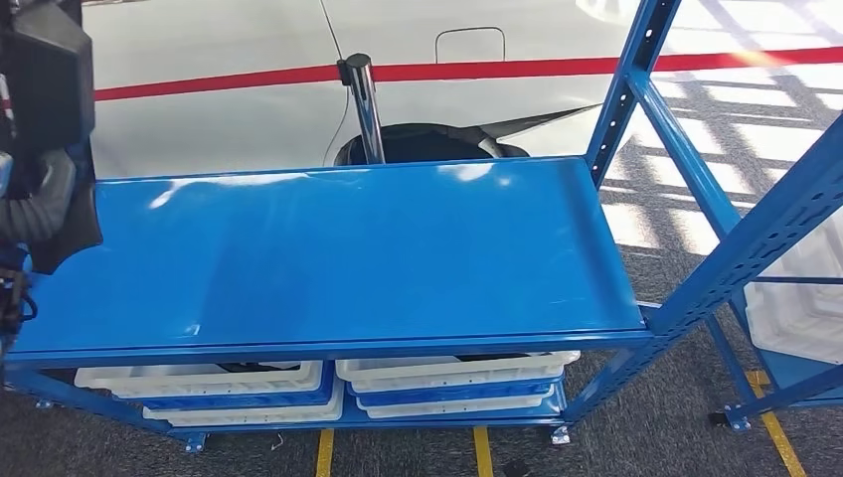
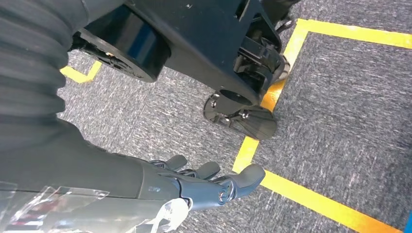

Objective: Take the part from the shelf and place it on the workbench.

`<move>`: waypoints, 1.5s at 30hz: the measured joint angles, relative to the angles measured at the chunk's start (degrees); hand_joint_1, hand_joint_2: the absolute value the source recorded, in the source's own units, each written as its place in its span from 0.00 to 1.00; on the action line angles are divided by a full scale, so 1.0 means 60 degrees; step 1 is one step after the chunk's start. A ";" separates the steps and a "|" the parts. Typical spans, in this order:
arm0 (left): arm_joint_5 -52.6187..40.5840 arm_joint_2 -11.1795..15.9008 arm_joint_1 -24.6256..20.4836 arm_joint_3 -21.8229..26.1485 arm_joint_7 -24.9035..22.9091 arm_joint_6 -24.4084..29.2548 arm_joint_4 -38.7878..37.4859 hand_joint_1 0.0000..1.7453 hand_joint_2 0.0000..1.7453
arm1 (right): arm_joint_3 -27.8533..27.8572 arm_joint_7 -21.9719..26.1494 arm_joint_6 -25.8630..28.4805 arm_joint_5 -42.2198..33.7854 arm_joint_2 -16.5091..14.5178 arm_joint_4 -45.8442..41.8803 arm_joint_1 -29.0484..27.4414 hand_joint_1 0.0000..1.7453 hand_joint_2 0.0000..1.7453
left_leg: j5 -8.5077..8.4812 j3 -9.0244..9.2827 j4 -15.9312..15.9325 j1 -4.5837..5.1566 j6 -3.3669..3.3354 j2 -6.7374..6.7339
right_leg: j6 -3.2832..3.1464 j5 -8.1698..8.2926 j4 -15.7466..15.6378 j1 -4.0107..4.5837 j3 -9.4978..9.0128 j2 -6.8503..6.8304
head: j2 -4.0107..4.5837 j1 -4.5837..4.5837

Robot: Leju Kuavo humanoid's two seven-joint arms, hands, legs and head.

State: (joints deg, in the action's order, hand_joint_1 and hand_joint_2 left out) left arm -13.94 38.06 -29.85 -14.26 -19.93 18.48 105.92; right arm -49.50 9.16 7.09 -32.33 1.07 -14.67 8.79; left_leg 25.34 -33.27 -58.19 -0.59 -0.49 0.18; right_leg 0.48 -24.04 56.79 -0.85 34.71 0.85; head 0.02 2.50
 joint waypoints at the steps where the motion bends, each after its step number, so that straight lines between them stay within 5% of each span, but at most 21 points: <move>1: -0.0067 0.0005 0.0015 0.0144 -0.0016 0.0109 0.0152 1.00 1.00 | 0.0001 0.0000 0.0009 -0.0001 -0.0005 0.0000 0.0006 0.00 1.00 | -0.0137 0.0167 0.0386 0.0039 -0.0030 -0.0002 | 0.0023 0.0013 0.0000 0.0005 0.0008 0.0000 | 0.0000 0.0000; 5: -0.0272 0.0005 0.0224 0.0659 -0.0154 0.0615 0.0736 1.00 1.00 | 0.0003 -0.0004 0.0110 -0.0022 -0.0019 0.0000 0.0024 0.00 1.00 | -0.0315 0.0232 0.0634 0.0080 -0.0153 -0.0017 | 0.0214 0.0003 0.0010 0.0008 0.0045 -0.0007 | 0.0000 -0.0003; 7: -0.0340 -0.0014 0.0344 0.0845 -0.0209 0.0801 0.0985 1.00 1.00 | 0.0003 -0.0003 0.0130 -0.0023 -0.0020 0.0000 0.0056 0.00 1.00 | -0.0451 0.0214 0.0732 0.0037 -0.0257 -0.0046 | 0.0281 -0.0550 0.0623 0.0023 0.0258 -0.0028 | 0.0000 -0.0015; 9: -0.0391 -0.0052 0.0476 0.0961 -0.0210 0.0918 0.1167 1.00 1.00 | 0.0003 -0.0001 0.0133 -0.0016 -0.0019 0.0000 0.0091 0.00 1.00 | -0.0545 0.0112 0.0736 0.0054 -0.0327 -0.0062 | 0.0311 -0.1382 0.1921 0.0017 0.0675 -0.0043 | 0.0000 -0.0026; 11: -0.0409 -0.0107 0.0570 0.0998 -0.0182 0.0965 0.1271 1.00 1.00 | 0.0003 0.0004 0.0148 -0.0006 -0.0018 0.0000 0.0133 0.00 1.00 | -0.0649 -0.0021 0.0726 0.0078 -0.0350 -0.0060 | 0.0333 -0.1706 0.2679 0.0013 0.0810 -0.0045 | 0.0000 -0.0029; 12: -0.0412 -0.0137 0.0585 0.1001 -0.0163 0.0979 0.1309 1.00 1.00 | 0.0003 0.0009 0.0156 -0.0007 -0.0018 0.0000 0.0163 0.00 1.00 | -0.0706 -0.0093 0.0717 0.0083 -0.0341 -0.0055 | 0.0333 -0.1589 0.2496 0.0013 0.0608 -0.0046 | 0.0000 -0.0030; 16: -0.0456 -0.0256 0.0490 0.0998 -0.0070 0.0995 0.1405 1.00 1.00 | 0.0004 0.0097 0.0123 -0.0046 -0.0016 0.0000 0.0318 0.00 1.00 | -0.0891 -0.0340 0.0605 0.0085 -0.0205 -0.0043 | 0.0235 -0.0818 0.0097 0.0042 -0.0935 -0.0036 | 0.0000 -0.0024; 20: -0.0677 -0.0422 0.0243 0.0929 -0.0002 0.0975 0.1424 1.00 1.00 | 0.0007 0.0249 -0.0048 -0.0099 -0.0013 0.0000 0.0403 0.00 1.00 | -0.1028 -0.0506 0.0544 0.0038 0.0016 -0.0041 | 0.0006 -0.0597 -0.0211 0.0091 -0.0874 -0.0001 | 0.0000 -0.0013; 22: -0.0723 -0.0483 0.0160 0.0881 0.0001 0.0973 0.1424 1.00 1.00 | 0.0009 0.0281 -0.0100 -0.0107 -0.0001 0.0000 0.0421 0.00 1.00 | -0.0471 -0.0734 0.0019 -0.0006 0.0113 -0.0038 | -0.0118 -0.0406 -0.0241 0.0053 -0.0708 -0.0026 | 0.0001 0.0001; 24: -0.0736 -0.0548 0.0075 0.0824 0.0002 0.0971 0.1422 1.00 1.00 | 0.0010 0.0305 -0.0157 -0.0113 0.0011 0.0000 0.0427 0.00 1.00 | 0.0481 -0.1096 -0.1235 -0.0043 0.0214 -0.0039 | -0.0175 -0.0224 -0.0231 0.0060 -0.0482 -0.0038 | 0.0002 0.0014; 26: -0.0753 -0.0647 0.0002 0.0740 0.0007 0.0971 0.1416 1.00 1.00 | 0.0010 0.0352 -0.0266 -0.0113 0.0019 0.0000 0.0425 0.00 1.00 | 0.0933 -0.1240 -0.2240 -0.0058 0.0272 -0.0039 | -0.0181 -0.0044 -0.0222 0.0066 -0.0233 -0.0039 | 0.0001 0.0016; 28: -0.0783 -0.0751 -0.0110 0.0639 0.0022 0.0971 0.1401 1.00 1.00 | 0.0010 0.0403 -0.0383 -0.0113 0.0027 0.0000 0.0433 0.00 1.00 | 0.0672 -0.0751 -0.1912 -0.0057 0.0258 -0.0038 | -0.0157 0.0128 -0.0217 0.0066 -0.0010 -0.0035 | 0.0000 0.0016; 31: -0.0854 -0.0852 -0.0335 0.0525 0.0104 0.1012 0.1367 1.00 1.00 | 0.0010 0.0444 -0.0488 -0.0123 0.0030 0.0000 0.0486 0.00 1.00 | 0.0239 0.0669 0.0185 0.0018 0.0101 -0.0033 | -0.0056 0.0367 -0.0229 0.0071 0.0211 -0.0021 | 0.0000 0.0014; 33: -0.0842 -0.0892 -0.0411 0.0503 0.0158 0.1090 0.1348 1.00 1.00 | 0.0012 0.0456 -0.0509 -0.0149 0.0031 0.0000 0.0520 0.00 1.00 | 0.0229 0.0986 0.0808 0.0111 -0.0017 -0.0032 | 0.0055 0.0531 -0.0272 0.0058 0.0271 -0.0017 | 0.0001 0.0019; 36: -0.0617 -0.0905 -0.0410 0.0516 0.0184 0.1160 0.1337 1.00 1.00 | 0.0014 0.0426 -0.0507 -0.0198 0.0026 0.0000 0.0548 0.00 1.00 | -0.0051 0.0839 0.0932 0.0104 -0.0218 -0.0068 | 0.0212 0.0483 -0.0207 0.0043 0.0380 -0.0021 | 0.0001 0.0023; 38: -0.0501 -0.0907 -0.0383 0.0537 0.0193 0.1179 0.1335 1.00 1.00 | 0.0014 0.0399 -0.0507 -0.0203 0.0025 0.0000 0.0562 0.00 1.00 | -0.0285 0.0676 0.1007 0.0056 -0.0345 -0.0092 | 0.0264 -0.0303 0.0592 0.0037 0.0678 -0.0042 | 0.0002 0.0006; 40: -0.0455 -0.0909 -0.0338 0.0551 0.0204 0.1194 0.1333 1.00 1.00 | 0.0014 0.0388 -0.0507 -0.0203 0.0025 0.0000 0.0565 0.00 1.00 | -0.0478 0.0443 0.0998 0.0062 -0.0384 -0.0088 | 0.0312 -0.1168 0.1984 0.0032 0.1049 -0.0049 | 0.0002 -0.0015; 41: -0.0431 -0.0909 -0.0311 0.0552 0.0206 0.1197 0.1333 1.00 1.00 | 0.0014 0.0386 -0.0508 -0.0203 0.0025 0.0000 0.0568 0.00 1.00 | -0.0570 0.0326 0.0987 0.0065 -0.0380 -0.0087 | 0.0336 -0.1319 0.2499 0.0028 0.1123 -0.0051 | 0.0003 -0.0021; 43: -0.0408 -0.0909 -0.0276 0.0562 0.0207 0.1197 0.1333 1.00 1.00 | 0.0014 0.0386 -0.0512 -0.0205 0.0025 0.0000 0.0579 0.00 1.00 | -0.0738 0.0084 0.0946 0.0063 -0.0344 -0.0085 | 0.0366 -0.1012 0.2550 0.0012 0.0806 -0.0056 | 0.0001 -0.0024; 45: -0.0403 -0.0909 -0.0266 0.0589 0.0206 0.1197 0.1333 1.00 1.00 | 0.0015 0.0386 -0.0525 -0.0210 0.0025 0.0000 0.0607 0.00 1.00 | -0.0866 -0.0152 0.0840 0.0066 -0.0264 -0.0084 | 0.0383 -0.0633 0.1336 -0.0024 -0.0168 -0.0057 | 0.0000 -0.0024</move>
State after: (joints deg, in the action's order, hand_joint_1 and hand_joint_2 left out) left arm -16.36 32.61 -31.45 -10.73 -18.69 25.66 113.92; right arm -49.41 11.47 3.93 -33.59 1.22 -14.67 12.43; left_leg 20.14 -34.18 -53.15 -0.19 -2.07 -0.33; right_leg 2.78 -27.84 64.80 -0.99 33.70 0.51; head 0.02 2.36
